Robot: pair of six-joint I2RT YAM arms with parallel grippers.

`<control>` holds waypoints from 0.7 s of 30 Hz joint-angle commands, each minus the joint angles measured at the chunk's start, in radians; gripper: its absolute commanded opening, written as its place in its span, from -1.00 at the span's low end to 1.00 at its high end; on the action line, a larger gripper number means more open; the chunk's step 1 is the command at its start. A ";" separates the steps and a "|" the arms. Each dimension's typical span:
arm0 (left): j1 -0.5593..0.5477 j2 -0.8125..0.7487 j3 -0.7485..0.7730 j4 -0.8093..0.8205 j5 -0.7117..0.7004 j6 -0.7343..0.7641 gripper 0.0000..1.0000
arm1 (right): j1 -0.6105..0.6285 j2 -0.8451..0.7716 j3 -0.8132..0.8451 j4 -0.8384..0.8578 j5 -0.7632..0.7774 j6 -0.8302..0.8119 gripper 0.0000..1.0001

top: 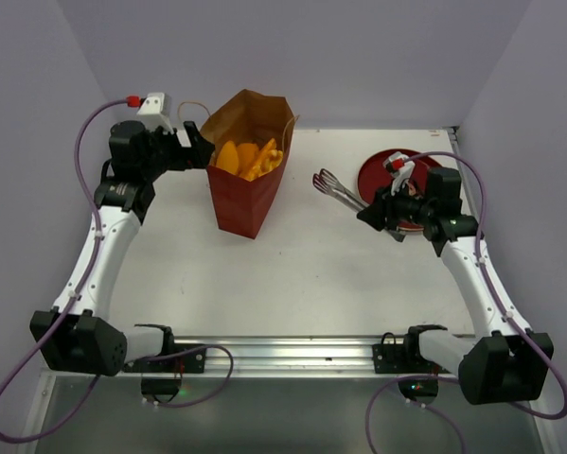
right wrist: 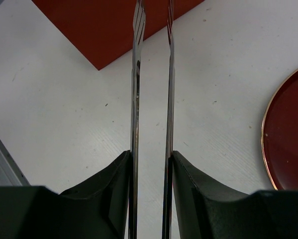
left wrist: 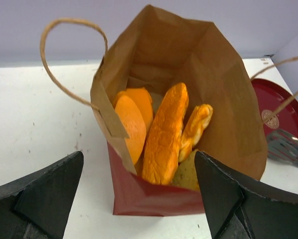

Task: Take the fake bread out of the paper bag

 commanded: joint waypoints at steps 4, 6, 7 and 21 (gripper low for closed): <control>-0.004 0.153 0.224 -0.117 -0.033 0.086 0.93 | -0.013 -0.044 0.014 0.012 -0.055 -0.013 -0.20; -0.004 0.214 0.264 -0.154 -0.056 0.095 0.93 | -0.014 -0.045 0.014 0.009 -0.058 -0.013 -0.20; -0.004 0.231 0.284 -0.166 -0.064 0.095 0.93 | -0.016 -0.047 0.014 0.009 -0.058 -0.015 -0.20; 0.042 0.429 0.368 -0.111 0.074 0.015 0.53 | -0.022 -0.048 0.013 0.004 -0.073 -0.021 -0.20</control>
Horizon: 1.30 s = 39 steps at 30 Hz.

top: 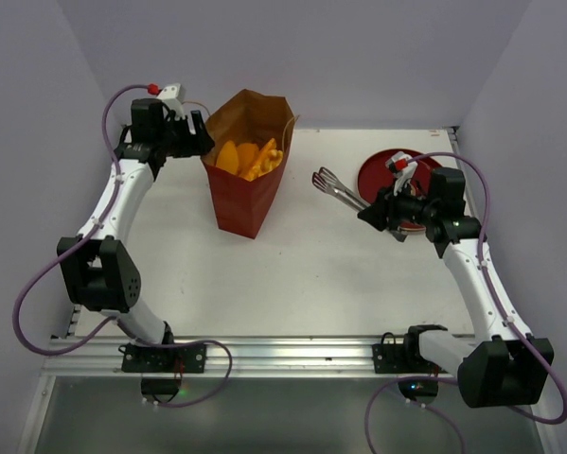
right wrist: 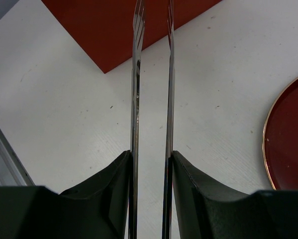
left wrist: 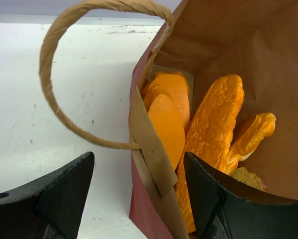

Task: Take the fake bread out of the paper bag

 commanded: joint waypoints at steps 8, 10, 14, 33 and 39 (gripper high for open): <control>0.004 0.072 0.076 0.071 0.103 -0.055 0.27 | -0.007 -0.019 0.011 0.005 -0.029 -0.015 -0.20; 0.004 0.077 0.087 0.089 0.121 -0.065 0.13 | -0.007 -0.019 0.011 0.005 -0.029 -0.015 -0.20; 0.004 0.118 0.142 0.079 0.150 -0.069 -0.18 | -0.011 -0.020 0.011 0.005 -0.032 -0.014 -0.20; 0.004 0.094 0.251 0.141 0.298 -0.013 -1.00 | -0.034 -0.026 0.019 -0.007 -0.036 -0.011 -0.19; 0.004 0.014 0.150 0.226 0.258 -0.021 -1.00 | -0.077 -0.026 0.028 -0.020 -0.033 -0.009 -0.20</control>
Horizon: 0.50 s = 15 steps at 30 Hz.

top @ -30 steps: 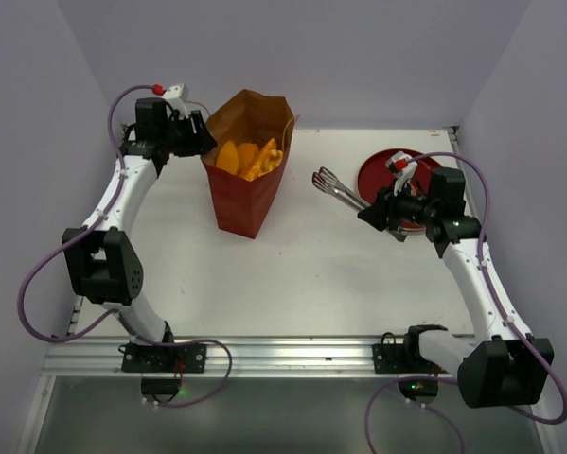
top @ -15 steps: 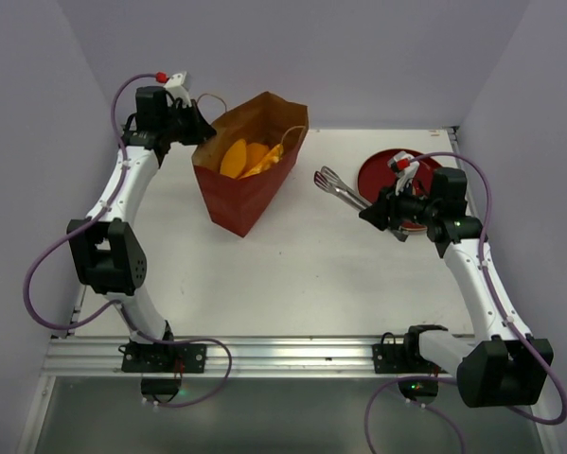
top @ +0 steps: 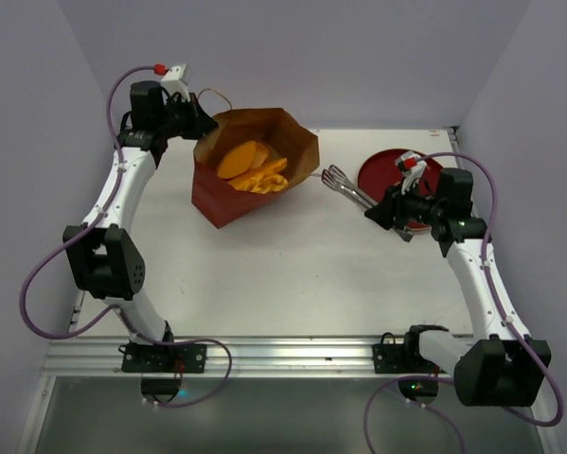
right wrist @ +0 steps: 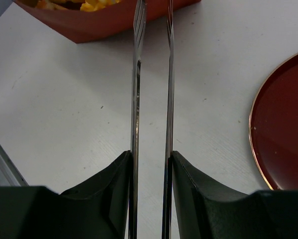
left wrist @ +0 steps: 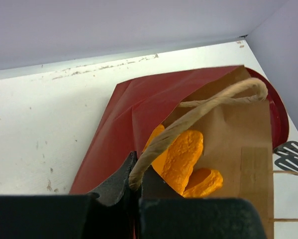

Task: Take the fake bread out of the paper bag

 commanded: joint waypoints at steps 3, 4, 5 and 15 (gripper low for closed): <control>0.004 -0.136 -0.066 0.167 -0.006 0.009 -1.00 | -0.046 -0.023 0.031 -0.015 -0.034 -0.009 -0.21; 0.003 -0.150 -0.075 0.171 -0.005 0.009 -1.00 | -0.052 -0.023 0.033 -0.018 -0.035 -0.011 -0.22; 0.003 -0.158 -0.104 0.179 -0.003 0.005 -1.00 | -0.063 -0.026 0.034 -0.021 -0.035 -0.014 -0.22; -0.008 -0.251 -0.308 0.303 0.103 -0.087 -1.00 | -0.095 -0.049 0.048 -0.082 -0.133 -0.058 -0.22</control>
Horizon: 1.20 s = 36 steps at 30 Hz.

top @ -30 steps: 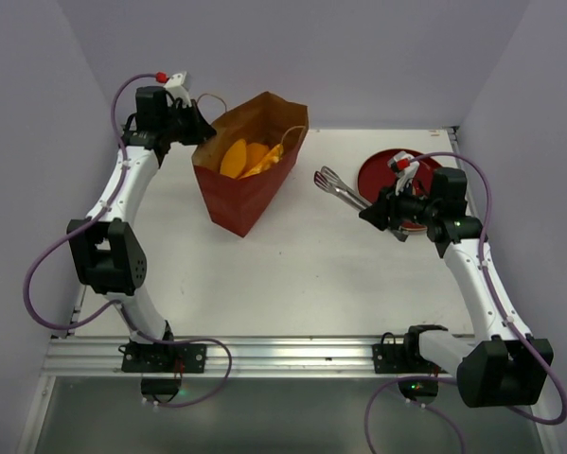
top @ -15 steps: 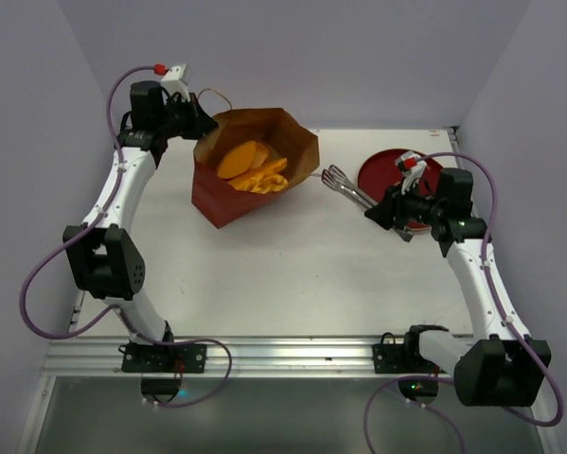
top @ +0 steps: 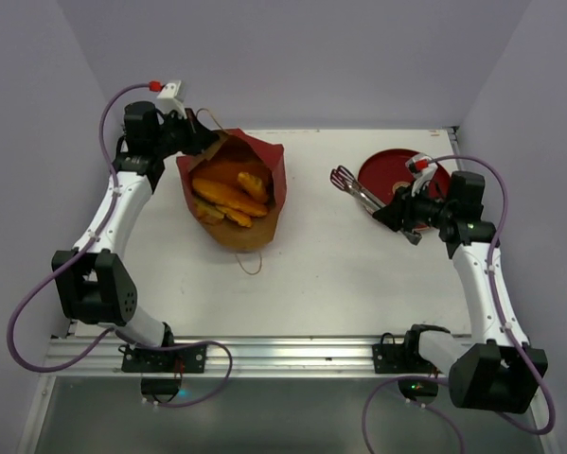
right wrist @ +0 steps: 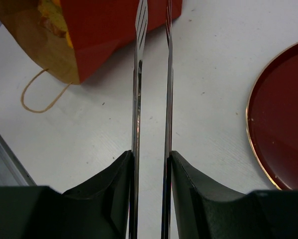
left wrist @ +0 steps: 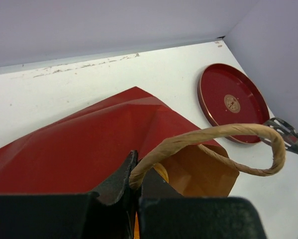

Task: Take the fake bread out of the paper bag

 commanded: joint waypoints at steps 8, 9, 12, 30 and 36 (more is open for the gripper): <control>-0.045 -0.078 -0.146 0.194 0.087 -0.106 -1.00 | -0.001 -0.042 0.101 -0.165 -0.271 -0.175 -0.24; -0.053 -0.080 -0.152 0.196 0.085 -0.109 -1.00 | 0.001 -0.044 0.111 -0.184 -0.300 -0.193 -0.24; -0.069 -0.084 -0.171 0.202 0.075 -0.124 -1.00 | 0.015 -0.049 0.160 -0.266 -0.319 -0.267 -0.24; -0.188 -0.098 -0.234 0.271 -0.082 -0.261 -1.00 | 0.508 0.013 0.236 -0.302 0.195 -0.294 -0.24; -0.211 -0.107 -0.237 0.285 -0.100 -0.297 -1.00 | 0.708 0.068 0.238 -0.233 0.570 -0.316 -0.24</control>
